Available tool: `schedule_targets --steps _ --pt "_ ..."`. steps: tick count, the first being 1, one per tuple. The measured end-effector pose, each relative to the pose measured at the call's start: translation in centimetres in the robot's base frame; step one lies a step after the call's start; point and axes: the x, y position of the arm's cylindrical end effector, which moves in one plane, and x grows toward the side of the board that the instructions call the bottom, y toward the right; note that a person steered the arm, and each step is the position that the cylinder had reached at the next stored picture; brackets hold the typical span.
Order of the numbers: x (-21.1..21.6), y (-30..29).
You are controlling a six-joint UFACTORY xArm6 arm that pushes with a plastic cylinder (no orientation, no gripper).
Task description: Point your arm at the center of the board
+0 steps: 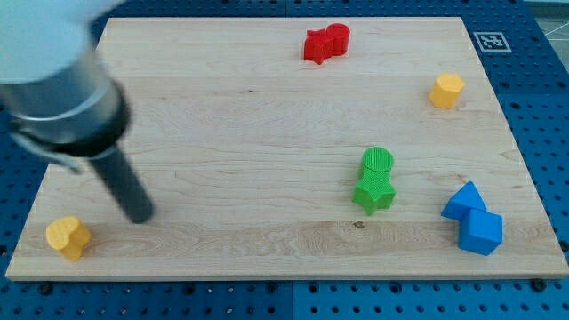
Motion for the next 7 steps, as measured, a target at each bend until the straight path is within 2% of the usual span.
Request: schedule_targets --steps 1,5,6,7 --pt "0.0 2.1" --pt "0.0 2.2" --pt "1.9 6.9" --pt "2.6 7.8"
